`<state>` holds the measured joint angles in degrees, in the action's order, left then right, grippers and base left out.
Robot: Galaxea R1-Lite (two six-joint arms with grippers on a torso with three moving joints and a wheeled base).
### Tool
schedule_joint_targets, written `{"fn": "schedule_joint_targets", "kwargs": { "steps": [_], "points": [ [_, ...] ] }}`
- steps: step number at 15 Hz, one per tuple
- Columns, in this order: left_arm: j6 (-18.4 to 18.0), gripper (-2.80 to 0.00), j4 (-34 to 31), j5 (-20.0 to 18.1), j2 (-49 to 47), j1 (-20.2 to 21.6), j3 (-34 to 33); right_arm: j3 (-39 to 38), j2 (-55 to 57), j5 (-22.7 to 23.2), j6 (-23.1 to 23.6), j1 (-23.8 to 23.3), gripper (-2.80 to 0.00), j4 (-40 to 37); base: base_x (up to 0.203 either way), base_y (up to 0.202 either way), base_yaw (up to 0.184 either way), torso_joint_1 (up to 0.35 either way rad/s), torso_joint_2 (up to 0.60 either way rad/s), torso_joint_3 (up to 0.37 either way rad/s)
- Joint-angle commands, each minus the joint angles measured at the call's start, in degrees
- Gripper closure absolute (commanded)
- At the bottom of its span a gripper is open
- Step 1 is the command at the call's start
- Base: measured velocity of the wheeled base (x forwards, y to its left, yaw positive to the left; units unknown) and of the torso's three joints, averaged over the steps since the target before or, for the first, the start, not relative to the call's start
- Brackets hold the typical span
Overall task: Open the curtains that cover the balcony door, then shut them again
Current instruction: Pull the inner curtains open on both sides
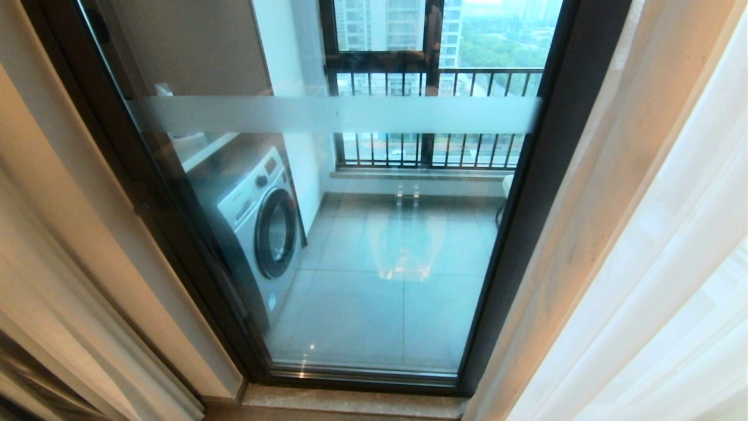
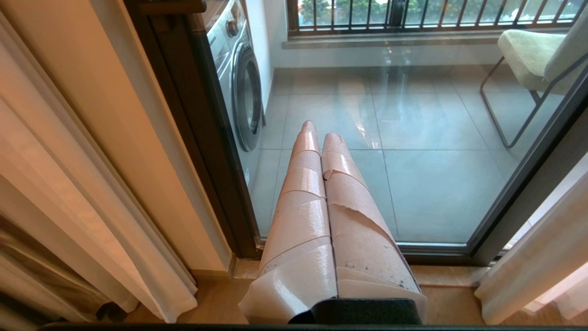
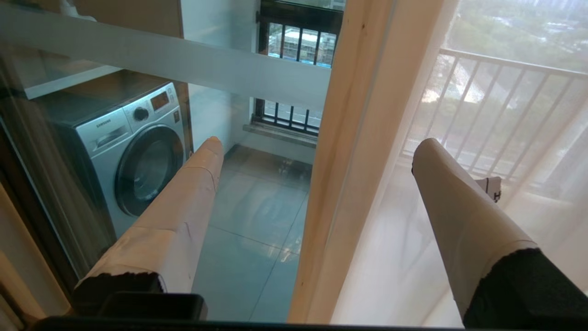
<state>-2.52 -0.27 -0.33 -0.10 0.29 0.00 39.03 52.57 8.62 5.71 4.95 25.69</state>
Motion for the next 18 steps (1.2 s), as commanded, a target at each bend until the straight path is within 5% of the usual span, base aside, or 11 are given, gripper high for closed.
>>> {"fn": "schedule_joint_targets", "kwargs": {
  "steps": [1,6,18],
  "points": [
    [-0.02,0.0,0.0,-0.03,0.01,0.05,0.0,3.03,8.49,0.02,0.27,-0.64,-2.8,1.95,0.0,0.0,0.0,0.0,0.0,0.0],
    [-0.02,0.0,0.0,-0.03,0.01,-0.01,0.0,9.0,19.19,-1.19,1.43,-1.29,-2.8,9.64,0.0,0.0,0.0,0.0,0.0,0.0],
    [-0.02,0.0,0.0,-0.03,0.01,0.06,0.0,27.02,36.62,-3.7,4.31,-2.22,-2.8,14.76,0.0,0.0,0.0,0.0,0.0,0.0]
  ]
}}
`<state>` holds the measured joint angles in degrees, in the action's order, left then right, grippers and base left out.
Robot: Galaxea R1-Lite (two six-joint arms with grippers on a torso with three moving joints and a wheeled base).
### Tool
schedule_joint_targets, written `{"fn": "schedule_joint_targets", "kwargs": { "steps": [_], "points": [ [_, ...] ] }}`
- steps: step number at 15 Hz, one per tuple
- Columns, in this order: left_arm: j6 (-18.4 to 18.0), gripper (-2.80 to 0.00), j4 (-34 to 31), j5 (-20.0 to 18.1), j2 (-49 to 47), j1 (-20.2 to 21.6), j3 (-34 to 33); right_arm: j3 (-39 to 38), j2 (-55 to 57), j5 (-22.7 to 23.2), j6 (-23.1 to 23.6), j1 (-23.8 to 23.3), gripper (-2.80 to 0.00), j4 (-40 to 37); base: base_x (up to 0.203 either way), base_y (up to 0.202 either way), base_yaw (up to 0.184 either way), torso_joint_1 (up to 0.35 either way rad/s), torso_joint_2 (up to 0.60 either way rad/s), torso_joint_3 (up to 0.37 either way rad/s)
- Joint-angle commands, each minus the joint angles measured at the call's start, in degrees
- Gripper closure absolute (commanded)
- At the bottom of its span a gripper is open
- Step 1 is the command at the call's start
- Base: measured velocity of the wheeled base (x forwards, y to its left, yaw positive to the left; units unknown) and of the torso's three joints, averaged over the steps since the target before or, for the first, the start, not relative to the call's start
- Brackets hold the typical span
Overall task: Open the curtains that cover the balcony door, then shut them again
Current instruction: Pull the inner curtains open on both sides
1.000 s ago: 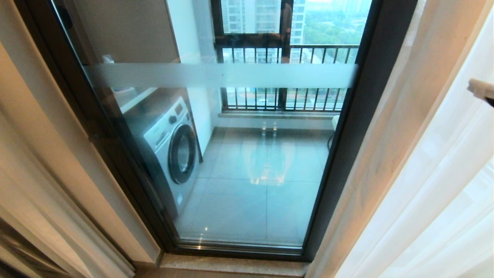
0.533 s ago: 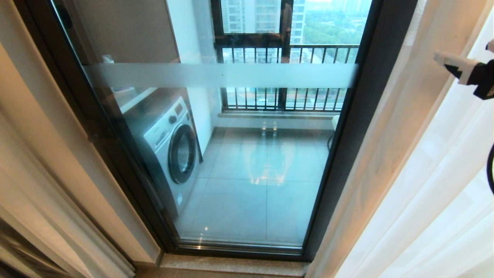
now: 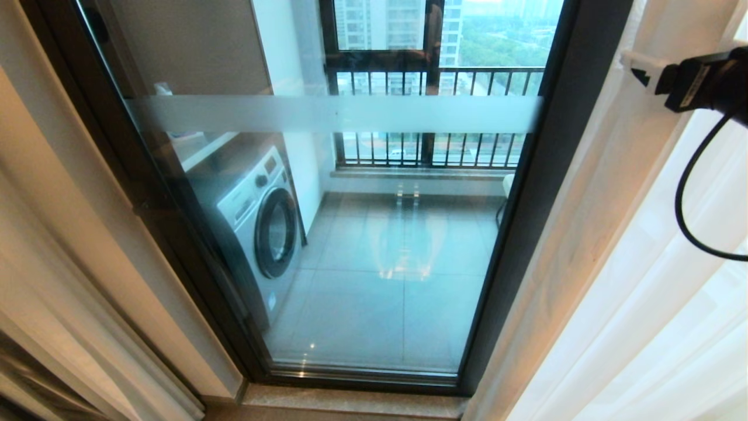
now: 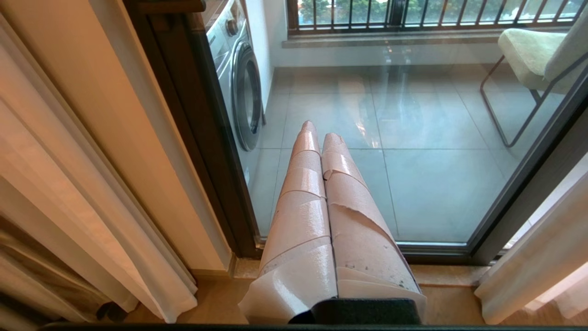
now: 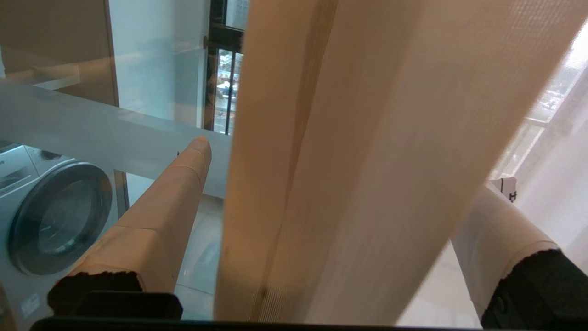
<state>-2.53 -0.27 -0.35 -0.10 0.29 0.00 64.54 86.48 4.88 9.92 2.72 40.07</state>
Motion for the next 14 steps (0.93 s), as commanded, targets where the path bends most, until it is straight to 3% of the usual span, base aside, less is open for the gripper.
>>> {"fn": "schedule_joint_targets", "kwargs": {
  "steps": [1,14],
  "points": [
    [-0.01,0.0,0.0,-0.01,0.01,-0.01,0.0,2.16,3.41,0.05,0.1,0.01,-2.8,0.62,0.0,0.0,0.0,0.0,0.0,0.0],
    [-0.02,0.0,0.0,-0.01,0.01,-0.03,0.0,3.49,5.01,0.13,-0.18,-0.81,-2.8,3.79,0.0,0.0,0.0,0.0,0.0,0.0]
  ]
}}
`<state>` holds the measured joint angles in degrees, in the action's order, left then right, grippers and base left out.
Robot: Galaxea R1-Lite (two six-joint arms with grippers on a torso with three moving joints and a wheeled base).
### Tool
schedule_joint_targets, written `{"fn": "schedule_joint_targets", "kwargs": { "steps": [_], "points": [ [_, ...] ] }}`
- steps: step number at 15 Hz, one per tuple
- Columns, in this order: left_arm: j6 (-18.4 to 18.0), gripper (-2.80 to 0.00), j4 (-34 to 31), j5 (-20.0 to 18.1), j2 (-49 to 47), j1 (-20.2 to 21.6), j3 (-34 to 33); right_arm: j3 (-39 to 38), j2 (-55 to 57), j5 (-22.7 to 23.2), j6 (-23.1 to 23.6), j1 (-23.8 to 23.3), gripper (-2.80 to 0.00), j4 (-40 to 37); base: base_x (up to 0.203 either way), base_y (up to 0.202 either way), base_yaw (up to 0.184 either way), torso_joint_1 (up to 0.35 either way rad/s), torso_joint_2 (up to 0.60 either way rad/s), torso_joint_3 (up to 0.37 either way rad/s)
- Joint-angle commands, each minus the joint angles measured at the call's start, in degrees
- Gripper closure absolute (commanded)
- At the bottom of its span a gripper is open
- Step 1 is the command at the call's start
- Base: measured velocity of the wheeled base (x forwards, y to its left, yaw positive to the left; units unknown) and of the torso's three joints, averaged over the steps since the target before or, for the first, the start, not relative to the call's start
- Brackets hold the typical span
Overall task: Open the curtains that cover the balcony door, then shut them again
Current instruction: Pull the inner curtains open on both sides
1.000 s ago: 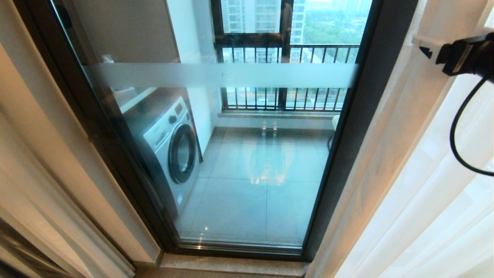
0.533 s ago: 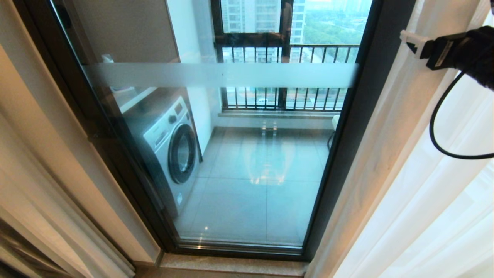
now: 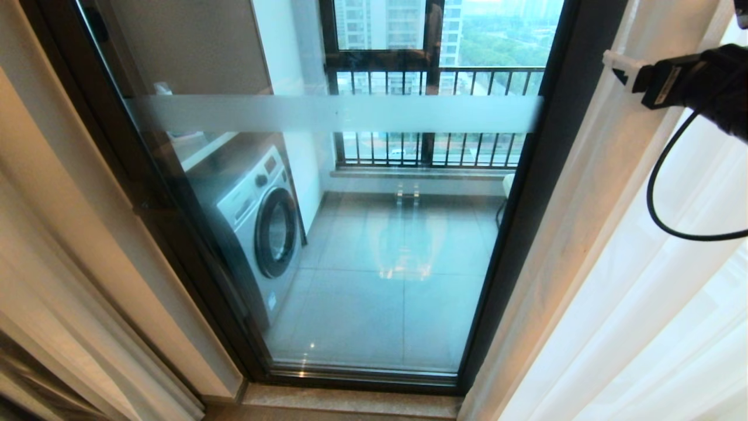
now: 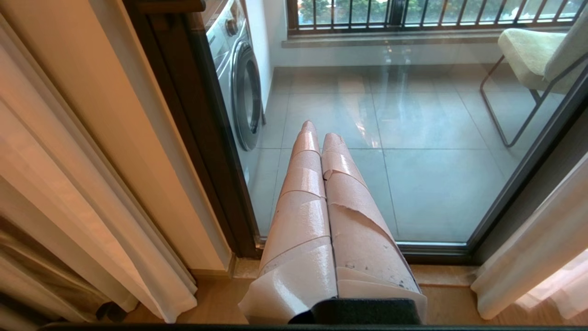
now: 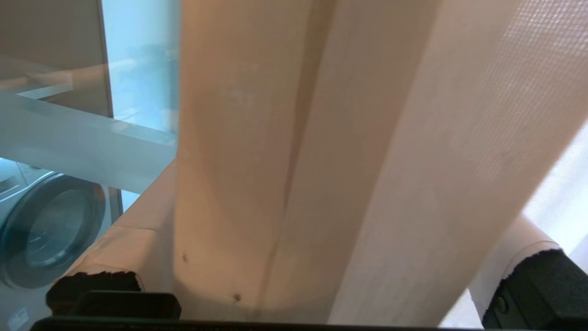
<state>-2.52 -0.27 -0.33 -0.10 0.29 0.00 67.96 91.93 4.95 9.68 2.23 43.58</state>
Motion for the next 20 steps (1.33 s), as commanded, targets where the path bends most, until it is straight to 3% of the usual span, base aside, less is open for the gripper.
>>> {"fn": "schedule_joint_targets", "kwargs": {
  "steps": [1,9,10,11,20],
  "points": [
    [-0.03,0.0,0.0,-0.02,0.01,0.06,0.0,0.06,-0.53,0.06,0.06,-0.67,-2.8,0.26,0.0,0.0,0.0,0.0,0.0,0.0],
    [-0.03,0.0,0.0,-0.02,0.01,0.01,0.0,1.3,-1.81,0.15,-0.15,-2.41,-2.8,0.01,0.0,0.0,0.0,0.0,0.0,0.0],
    [-0.03,0.0,0.0,-0.02,0.03,0.06,0.0,1.47,-2.02,0.15,-0.1,-2.41,-2.0,0.01,0.0,0.0,0.0,0.0,0.0,0.0],
    [0.04,0.0,0.0,-0.09,0.01,0.04,0.0,1.47,-2.13,0.15,-0.1,-2.41,0.0,0.01,0.0,0.0,0.0,0.0,0.0,0.0],
    [-0.03,0.0,0.0,-0.02,0.01,0.06,0.0,1.12,-4.65,0.24,-0.13,-2.41,0.0,-0.28,0.0,0.0,0.0,0.0,0.0,0.0]
  ]
}}
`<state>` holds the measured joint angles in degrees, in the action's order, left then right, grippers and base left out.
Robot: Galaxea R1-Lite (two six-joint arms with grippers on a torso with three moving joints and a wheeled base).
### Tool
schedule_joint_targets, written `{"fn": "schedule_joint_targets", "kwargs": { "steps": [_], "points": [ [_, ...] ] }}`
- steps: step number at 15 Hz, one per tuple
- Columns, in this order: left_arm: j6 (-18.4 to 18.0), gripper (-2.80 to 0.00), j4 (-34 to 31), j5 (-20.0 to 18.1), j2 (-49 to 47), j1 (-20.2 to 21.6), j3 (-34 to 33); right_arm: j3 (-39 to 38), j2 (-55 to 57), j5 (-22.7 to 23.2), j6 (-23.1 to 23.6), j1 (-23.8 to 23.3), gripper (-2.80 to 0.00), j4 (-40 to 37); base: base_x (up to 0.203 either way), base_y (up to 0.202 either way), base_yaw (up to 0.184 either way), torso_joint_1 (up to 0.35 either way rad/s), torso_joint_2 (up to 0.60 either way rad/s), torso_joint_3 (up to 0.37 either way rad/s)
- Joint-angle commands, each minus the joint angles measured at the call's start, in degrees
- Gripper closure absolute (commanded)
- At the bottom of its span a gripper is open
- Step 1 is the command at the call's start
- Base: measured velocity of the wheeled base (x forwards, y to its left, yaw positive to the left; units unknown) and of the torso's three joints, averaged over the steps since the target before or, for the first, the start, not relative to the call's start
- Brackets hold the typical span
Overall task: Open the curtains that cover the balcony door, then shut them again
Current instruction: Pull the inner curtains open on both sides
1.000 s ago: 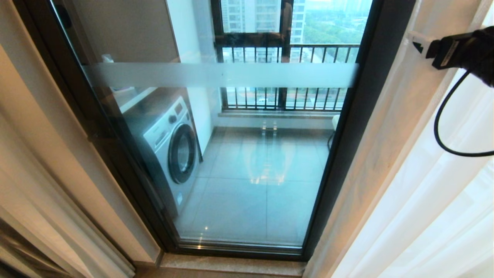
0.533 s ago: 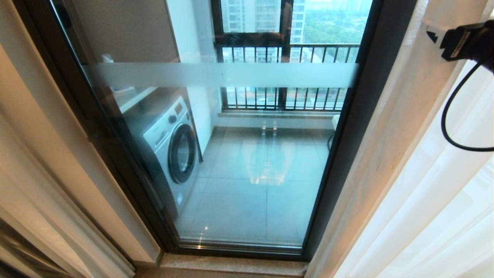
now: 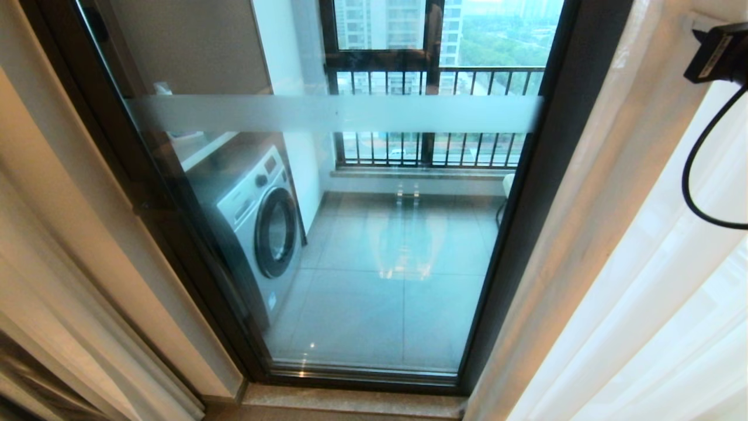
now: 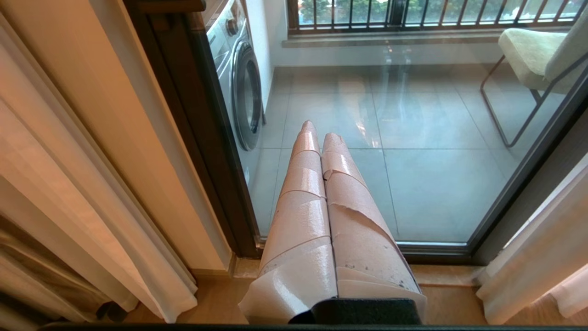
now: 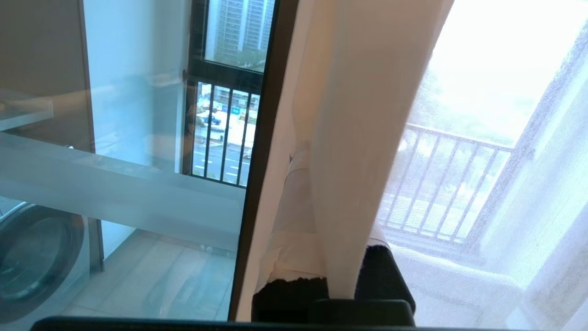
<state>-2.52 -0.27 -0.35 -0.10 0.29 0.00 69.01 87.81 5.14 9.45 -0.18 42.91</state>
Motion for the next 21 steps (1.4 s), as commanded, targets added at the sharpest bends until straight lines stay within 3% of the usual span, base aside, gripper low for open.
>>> {"fn": "schedule_joint_targets", "kwargs": {
  "steps": [1,21],
  "points": [
    [-0.03,0.0,0.0,0.0,0.01,-0.03,0.0,0.07,-0.54,0.04,0.04,0.09,0.0,0.59,0.0,0.0,0.0,0.0,0.0,0.0],
    [-0.03,0.0,0.0,0.0,0.01,-0.03,0.0,-0.46,-1.59,-2.24,0.3,-1.31,0.0,4.2,0.0,0.0,0.0,0.0,0.0,0.0]
  ]
}}
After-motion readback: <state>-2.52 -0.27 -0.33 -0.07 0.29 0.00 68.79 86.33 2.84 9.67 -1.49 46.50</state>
